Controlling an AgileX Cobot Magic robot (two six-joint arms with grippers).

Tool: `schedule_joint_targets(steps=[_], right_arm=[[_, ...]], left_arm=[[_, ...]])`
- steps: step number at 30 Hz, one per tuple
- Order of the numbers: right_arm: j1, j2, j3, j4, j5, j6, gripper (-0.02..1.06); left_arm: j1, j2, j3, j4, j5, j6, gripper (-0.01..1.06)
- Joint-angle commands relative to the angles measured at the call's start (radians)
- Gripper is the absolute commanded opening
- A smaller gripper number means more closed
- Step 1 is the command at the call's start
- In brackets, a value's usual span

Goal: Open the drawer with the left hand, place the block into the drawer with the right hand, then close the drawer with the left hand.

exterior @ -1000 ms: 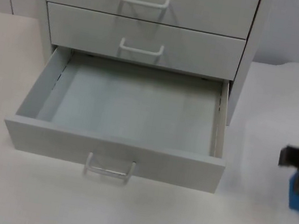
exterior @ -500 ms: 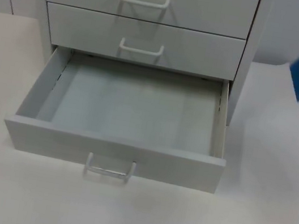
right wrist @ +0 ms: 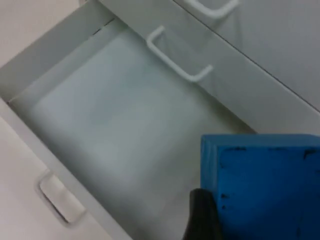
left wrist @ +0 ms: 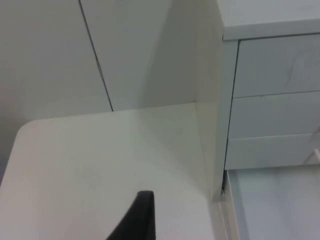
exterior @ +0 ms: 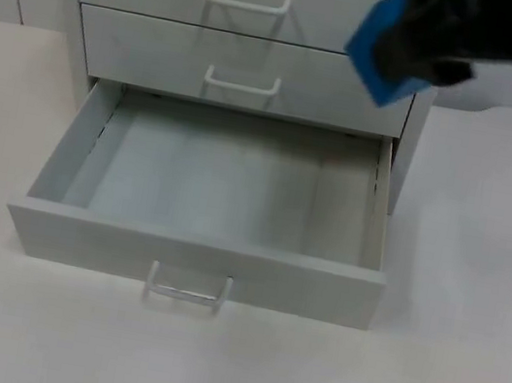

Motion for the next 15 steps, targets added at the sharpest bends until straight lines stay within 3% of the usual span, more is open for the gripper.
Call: schedule_joint_targets(steps=[1,5,8,15], right_arm=[[0.005,0.071,-0.052,0.026,0.004,-0.017,0.00],[0.017,0.159,-0.129,0.047,0.004,-0.061,0.00],[0.028,0.244,-0.207,0.155,0.026,-0.195,0.00],[0.056,0.360,-0.281,0.177,0.028,-0.229,0.00]], left_arm=[[0.001,-0.005,-0.005,0.004,-0.005,-0.006,1.05],[0.001,-0.005,-0.005,0.002,-0.001,-0.006,1.05],[0.001,-0.005,-0.005,0.002,0.001,-0.006,1.05],[0.001,-0.005,-0.005,0.004,0.001,-0.018,1.05]])
